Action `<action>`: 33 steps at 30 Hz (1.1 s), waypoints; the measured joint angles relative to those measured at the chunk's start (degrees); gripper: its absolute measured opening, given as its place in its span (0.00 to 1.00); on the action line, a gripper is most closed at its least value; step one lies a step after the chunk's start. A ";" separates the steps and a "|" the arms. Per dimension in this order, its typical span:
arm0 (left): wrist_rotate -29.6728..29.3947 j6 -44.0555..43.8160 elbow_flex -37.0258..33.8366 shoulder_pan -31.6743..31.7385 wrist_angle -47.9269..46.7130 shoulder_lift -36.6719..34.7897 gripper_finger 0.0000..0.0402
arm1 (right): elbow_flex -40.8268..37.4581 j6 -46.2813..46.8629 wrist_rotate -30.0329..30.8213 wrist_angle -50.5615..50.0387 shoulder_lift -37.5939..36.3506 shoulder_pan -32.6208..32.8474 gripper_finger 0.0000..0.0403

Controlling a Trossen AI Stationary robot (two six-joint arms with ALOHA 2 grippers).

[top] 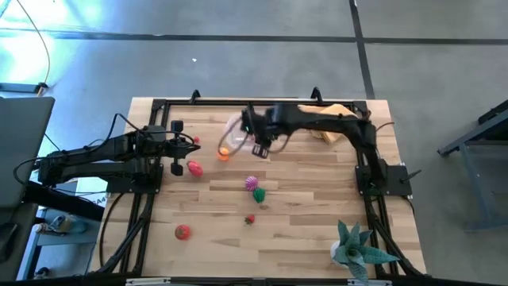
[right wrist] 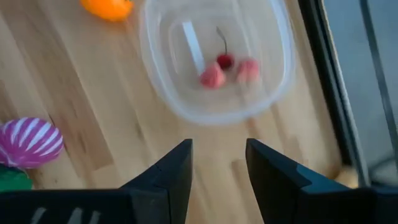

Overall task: Pick and placing Produce into tupperware
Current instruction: Put the green bell pepper into the transparent bin

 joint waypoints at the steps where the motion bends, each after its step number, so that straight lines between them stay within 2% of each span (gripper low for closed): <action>1: 0.00 0.00 0.00 -0.01 -0.02 0.01 0.01 | -2.79 3.09 1.00 0.91 -1.31 1.17 0.35; 8: 0.00 0.00 0.01 -0.01 -0.01 -0.01 0.01 | -21.19 28.09 1.83 10.25 -7.78 10.54 0.35; 14: 0.01 0.00 0.00 0.00 -0.02 0.01 0.01 | -25.60 44.43 0.83 15.09 -9.56 18.54 0.35; 18: 0.00 0.00 0.00 0.00 -0.02 -0.01 0.01 | -25.31 49.64 1.97 16.25 -9.67 22.91 0.35; 24: -0.01 0.00 0.00 -0.02 -0.02 0.01 0.01 | -29.08 53.40 4.57 22.60 -9.69 27.43 0.35; 29: 0.00 0.00 0.01 -0.01 -0.02 -0.01 0.01 | -33.65 56.13 5.81 28.00 -9.39 28.60 0.37; 33: 0.00 0.00 0.01 0.00 -0.02 -0.01 0.01 | -38.33 56.22 5.88 35.31 -9.34 28.39 0.43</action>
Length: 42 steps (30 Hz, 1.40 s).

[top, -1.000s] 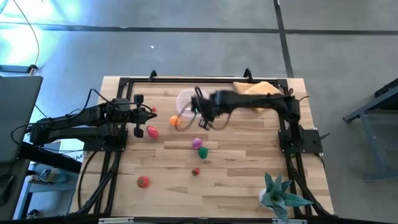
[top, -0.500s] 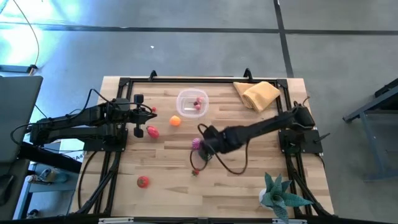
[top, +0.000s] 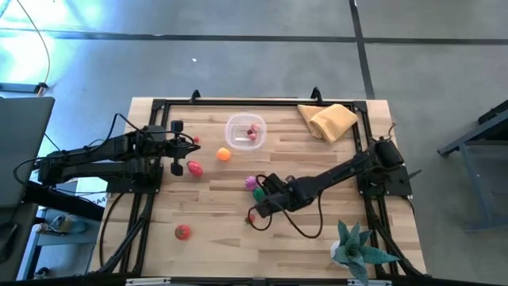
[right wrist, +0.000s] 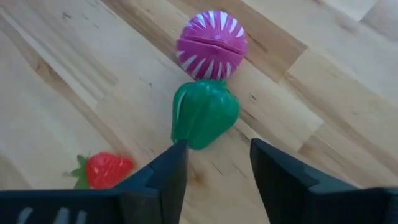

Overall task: Pick and placing Produce into tupperware
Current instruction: Put the green bell pepper into the transparent bin

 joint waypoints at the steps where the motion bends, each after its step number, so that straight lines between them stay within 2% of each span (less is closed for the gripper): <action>1: -0.02 0.00 0.01 -0.01 0.00 -0.01 0.01 | -0.86 0.00 -0.03 1.16 0.02 -0.06 0.45; 9: -0.02 0.00 -0.01 -0.01 0.00 0.00 0.01 | -4.70 -0.04 1.44 9.15 0.07 0.17 0.62; 15: 0.00 0.00 -0.01 0.00 0.02 0.01 0.01 | -5.29 -0.41 3.45 11.01 1.16 0.22 0.69; 42: -0.02 0.00 -0.01 0.00 -0.02 0.00 0.01 | -5.31 -4.15 -0.71 19.69 6.73 -2.73 0.70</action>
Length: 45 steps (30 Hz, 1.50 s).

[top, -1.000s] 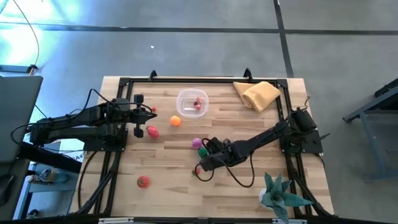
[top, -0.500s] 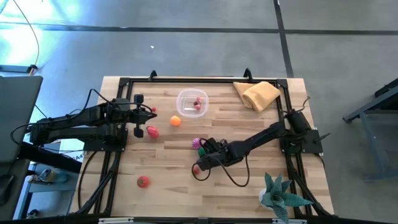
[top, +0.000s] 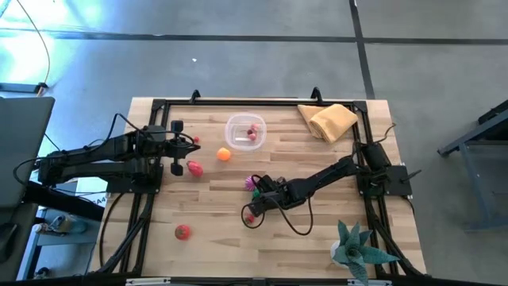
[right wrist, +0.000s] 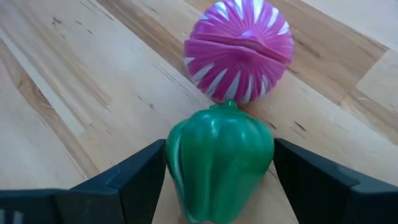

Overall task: Pick and placing Produce into tupperware
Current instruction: Put the green bell pepper into the transparent bin

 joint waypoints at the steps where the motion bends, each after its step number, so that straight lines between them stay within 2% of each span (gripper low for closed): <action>1: 0.02 0.00 0.00 0.00 0.00 0.01 0.01 | 0.00 -0.04 0.04 0.12 0.00 0.00 0.70; 22: 0.02 0.00 0.00 0.00 0.02 0.01 0.01 | 0.00 -0.46 -0.60 -1.35 0.00 -0.03 0.62; 34: 0.02 0.00 0.00 -0.02 0.02 0.01 0.01 | 0.02 -0.92 -0.52 -1.33 -0.02 -0.08 0.52; 45: 0.02 0.00 0.00 0.00 0.02 0.01 0.01 | 0.02 -4.01 -0.59 -1.36 -0.04 0.06 0.52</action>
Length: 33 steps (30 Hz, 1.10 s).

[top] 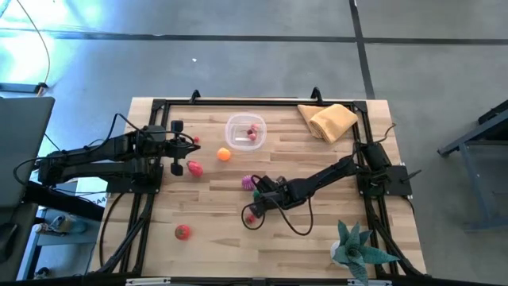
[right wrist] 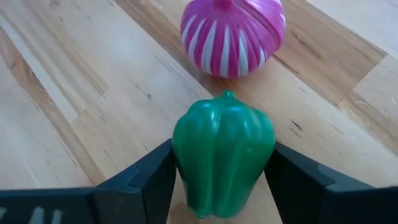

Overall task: Pick and placing Produce into tupperware
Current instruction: Put the green bell pepper into the transparent bin

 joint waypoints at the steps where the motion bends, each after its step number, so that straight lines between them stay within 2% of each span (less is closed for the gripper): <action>1: -0.01 0.00 0.00 0.00 0.00 0.00 0.01 | 0.00 -1.08 -0.16 -0.01 0.00 0.07 0.52; 11: 0.00 0.00 0.00 0.00 0.00 0.00 0.01 | 0.00 -9.39 -3.02 -2.56 -2.57 0.58 0.52; 18: 0.00 0.00 0.00 0.00 0.00 -0.02 0.01 | 0.00 -15.04 -1.61 -5.06 -7.74 0.81 0.52; 22: 0.00 0.00 0.00 0.00 0.00 -0.02 0.01 | 0.00 -20.78 1.63 -5.20 -11.75 -0.24 0.52; 27: -0.01 0.00 0.00 -0.01 0.00 -0.01 0.01 | 0.01 -26.54 5.35 -5.16 -17.11 -4.48 0.52; 33: 0.00 0.00 0.00 0.00 0.00 -0.02 0.01 | 4.20 -34.81 3.21 -5.15 -19.72 -14.97 0.52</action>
